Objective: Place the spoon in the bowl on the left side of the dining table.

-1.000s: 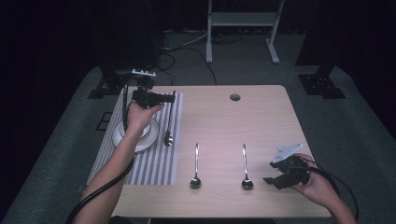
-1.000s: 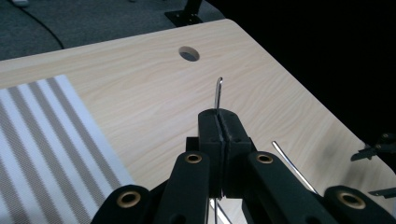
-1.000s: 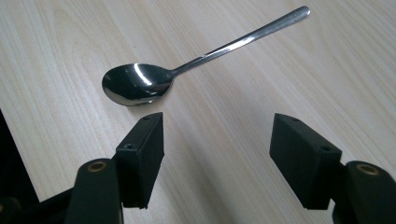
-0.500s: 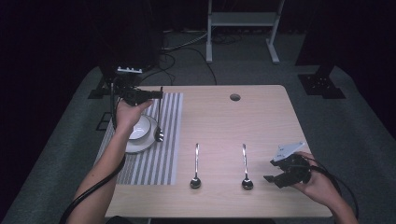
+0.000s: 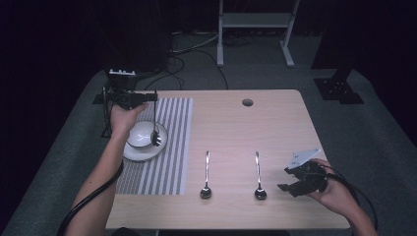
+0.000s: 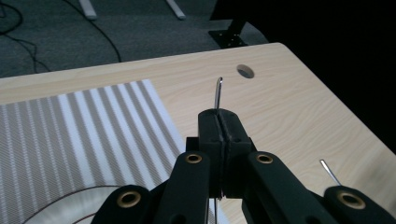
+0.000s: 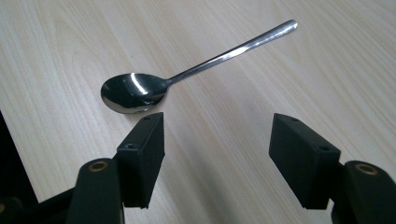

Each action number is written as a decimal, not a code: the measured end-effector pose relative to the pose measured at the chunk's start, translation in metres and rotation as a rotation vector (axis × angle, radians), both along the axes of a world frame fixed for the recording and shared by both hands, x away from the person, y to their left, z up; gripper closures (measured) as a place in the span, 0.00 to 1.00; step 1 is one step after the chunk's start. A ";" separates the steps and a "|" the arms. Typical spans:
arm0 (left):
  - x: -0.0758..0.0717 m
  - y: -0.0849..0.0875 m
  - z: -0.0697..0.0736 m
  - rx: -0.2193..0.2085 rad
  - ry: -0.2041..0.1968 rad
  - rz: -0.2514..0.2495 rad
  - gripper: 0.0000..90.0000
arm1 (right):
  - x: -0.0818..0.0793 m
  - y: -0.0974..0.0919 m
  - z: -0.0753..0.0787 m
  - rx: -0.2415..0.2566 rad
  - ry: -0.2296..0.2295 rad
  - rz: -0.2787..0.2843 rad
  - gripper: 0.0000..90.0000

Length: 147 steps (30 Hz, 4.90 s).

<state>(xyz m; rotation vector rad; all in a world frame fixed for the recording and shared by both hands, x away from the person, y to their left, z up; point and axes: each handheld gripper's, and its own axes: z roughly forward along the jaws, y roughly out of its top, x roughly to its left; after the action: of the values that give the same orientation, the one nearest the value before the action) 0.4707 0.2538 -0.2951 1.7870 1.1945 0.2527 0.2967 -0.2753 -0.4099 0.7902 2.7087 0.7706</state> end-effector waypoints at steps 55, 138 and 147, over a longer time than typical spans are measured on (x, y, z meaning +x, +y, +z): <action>0.005 0.079 -0.057 0.017 0.018 0.300 0.99 | 0.000 0.005 -0.003 0.004 0.000 0.012 0.39; -0.058 0.125 -0.090 0.022 0.091 0.231 0.67 | 0.009 -0.002 -0.008 0.044 0.005 -0.019 0.37; -0.073 0.106 -0.090 0.065 0.060 0.155 0.60 | 0.010 -0.004 -0.010 0.054 -0.003 -0.031 0.36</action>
<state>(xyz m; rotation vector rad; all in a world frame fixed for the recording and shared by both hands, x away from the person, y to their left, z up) 0.3975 0.3601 -0.3853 1.7700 1.3848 0.3329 0.3067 -0.2792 -0.4197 0.8410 2.6769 0.8406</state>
